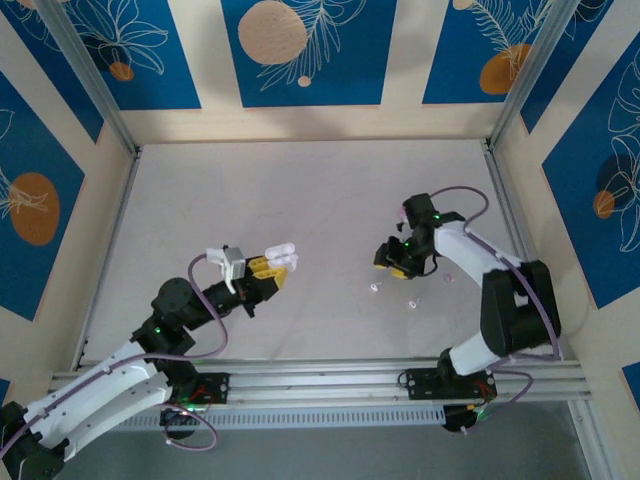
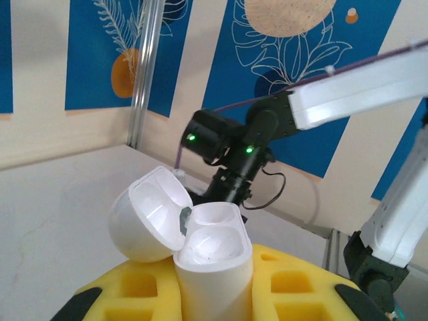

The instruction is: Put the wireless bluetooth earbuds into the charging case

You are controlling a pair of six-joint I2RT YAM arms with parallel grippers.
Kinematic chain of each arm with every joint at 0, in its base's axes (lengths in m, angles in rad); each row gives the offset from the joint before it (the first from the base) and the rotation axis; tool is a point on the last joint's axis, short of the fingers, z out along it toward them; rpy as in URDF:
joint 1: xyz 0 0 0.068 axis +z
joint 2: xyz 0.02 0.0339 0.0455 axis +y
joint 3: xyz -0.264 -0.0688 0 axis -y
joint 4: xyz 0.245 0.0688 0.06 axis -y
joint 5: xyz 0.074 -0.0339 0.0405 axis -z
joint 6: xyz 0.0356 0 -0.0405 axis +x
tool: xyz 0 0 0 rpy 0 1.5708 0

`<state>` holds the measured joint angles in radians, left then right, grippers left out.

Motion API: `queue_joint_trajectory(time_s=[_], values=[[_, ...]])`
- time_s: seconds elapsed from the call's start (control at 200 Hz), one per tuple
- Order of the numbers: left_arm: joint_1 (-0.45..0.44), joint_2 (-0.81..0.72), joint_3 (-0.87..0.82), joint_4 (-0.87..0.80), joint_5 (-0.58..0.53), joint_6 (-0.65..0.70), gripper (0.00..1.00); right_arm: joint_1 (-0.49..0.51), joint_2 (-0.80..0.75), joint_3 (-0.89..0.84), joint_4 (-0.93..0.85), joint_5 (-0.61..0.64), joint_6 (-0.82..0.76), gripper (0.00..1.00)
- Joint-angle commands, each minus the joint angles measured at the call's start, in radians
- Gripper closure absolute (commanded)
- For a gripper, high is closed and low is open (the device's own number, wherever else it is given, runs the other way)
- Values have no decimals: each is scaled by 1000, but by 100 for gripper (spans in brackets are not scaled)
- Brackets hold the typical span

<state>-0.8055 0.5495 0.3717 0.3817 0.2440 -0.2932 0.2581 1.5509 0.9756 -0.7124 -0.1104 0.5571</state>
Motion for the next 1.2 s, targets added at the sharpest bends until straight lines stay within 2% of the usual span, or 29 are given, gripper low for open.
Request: queue_joint_trajectory(time_s=[0.0,0.195,0.315,0.54,0.725,0.9,1.125,1.196], values=[[-10,-14,9,-10,20,68,93,37,97,95,-19,30,-50,51],[-10,-15,-35,44,18,65,93,72,209,164,-38,38,-67,51],[-10,-9,-34,38,11,101,94,83,260,180,-29,1,-66,51],[-8,18,-30,40,16,146,93,100,319,200,-75,72,-60,51],[-9,16,-34,40,12,124,94,118,263,143,-125,106,-24,51],[-8,-1,-21,9,24,117,94,132,184,34,-86,69,30,52],[-8,-18,-12,-12,60,104,94,202,161,28,-86,35,45,52],[-8,-33,-10,-25,63,95,94,230,164,45,-110,62,65,52]])
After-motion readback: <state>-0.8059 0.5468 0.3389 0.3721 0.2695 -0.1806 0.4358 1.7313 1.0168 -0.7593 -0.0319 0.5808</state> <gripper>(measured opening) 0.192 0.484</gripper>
